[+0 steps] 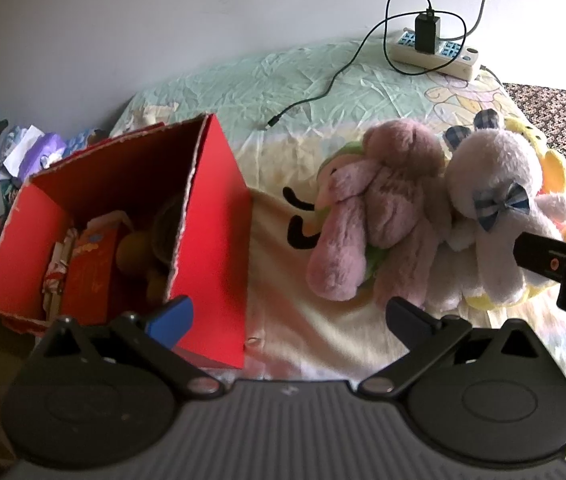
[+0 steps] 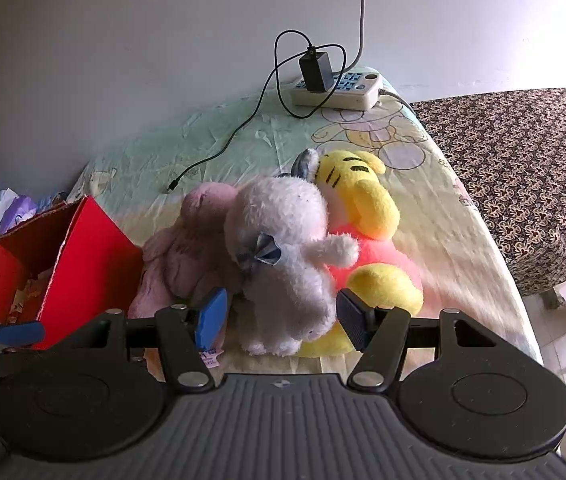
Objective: Organize objects
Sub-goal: 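Move the right gripper toward the white plush bunny with blue bow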
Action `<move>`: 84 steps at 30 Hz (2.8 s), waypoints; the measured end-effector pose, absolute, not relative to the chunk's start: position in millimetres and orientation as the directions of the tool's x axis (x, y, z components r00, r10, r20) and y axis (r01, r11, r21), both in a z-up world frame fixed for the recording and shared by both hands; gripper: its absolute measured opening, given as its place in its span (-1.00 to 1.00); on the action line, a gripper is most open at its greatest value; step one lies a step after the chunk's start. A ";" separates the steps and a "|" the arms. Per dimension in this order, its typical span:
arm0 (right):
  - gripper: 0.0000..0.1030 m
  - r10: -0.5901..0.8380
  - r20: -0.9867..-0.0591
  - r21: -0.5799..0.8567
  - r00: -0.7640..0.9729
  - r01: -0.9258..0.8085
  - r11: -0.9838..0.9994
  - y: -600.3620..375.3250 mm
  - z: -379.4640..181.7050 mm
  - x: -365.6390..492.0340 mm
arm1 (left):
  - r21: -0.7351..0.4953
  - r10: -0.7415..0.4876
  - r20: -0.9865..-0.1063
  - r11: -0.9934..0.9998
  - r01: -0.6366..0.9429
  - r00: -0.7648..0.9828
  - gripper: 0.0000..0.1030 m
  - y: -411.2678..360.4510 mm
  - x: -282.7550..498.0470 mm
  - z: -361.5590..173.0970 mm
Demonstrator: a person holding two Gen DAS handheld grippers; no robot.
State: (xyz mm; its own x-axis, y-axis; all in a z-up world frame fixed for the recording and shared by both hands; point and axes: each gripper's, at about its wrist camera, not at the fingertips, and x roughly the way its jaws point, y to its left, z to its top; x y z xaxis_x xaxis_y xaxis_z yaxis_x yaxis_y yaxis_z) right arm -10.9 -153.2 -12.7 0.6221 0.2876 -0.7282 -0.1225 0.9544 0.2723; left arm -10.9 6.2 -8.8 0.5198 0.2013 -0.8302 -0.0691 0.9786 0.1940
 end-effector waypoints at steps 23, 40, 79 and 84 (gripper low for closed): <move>0.25 0.332 -0.701 0.324 0.631 -0.133 0.937 -162.8 -9.1 -0.9 | 0.270 0.274 -0.807 0.959 -0.086 0.523 0.99 -2.4 2.3 -7.3; 0.26 0.369 -0.662 0.360 0.652 -0.154 0.920 -166.7 3.6 5.4 | 0.312 0.306 -0.770 0.946 -0.089 0.560 0.99 -9.4 13.9 18.2; 0.34 0.450 -0.659 0.437 0.602 -0.179 0.881 -174.6 -14.3 26.7 | 0.326 0.309 -0.805 0.944 -0.059 0.506 0.99 -22.3 41.3 -2.1; 0.34 0.452 -0.662 0.443 0.598 -0.174 0.879 -176.6 -16.5 29.9 | 0.314 0.293 -0.811 0.948 -0.046 0.506 0.99 -23.7 44.5 -3.5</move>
State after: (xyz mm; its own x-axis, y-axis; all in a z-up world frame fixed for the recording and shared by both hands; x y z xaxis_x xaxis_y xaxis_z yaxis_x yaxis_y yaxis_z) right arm 29.9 -176.6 -16.5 0.5979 0.4520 -0.6620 -0.1743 0.8794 0.4430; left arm 44.5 -23.7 -3.5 0.5055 0.2934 -0.8114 -0.0463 0.9483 0.3141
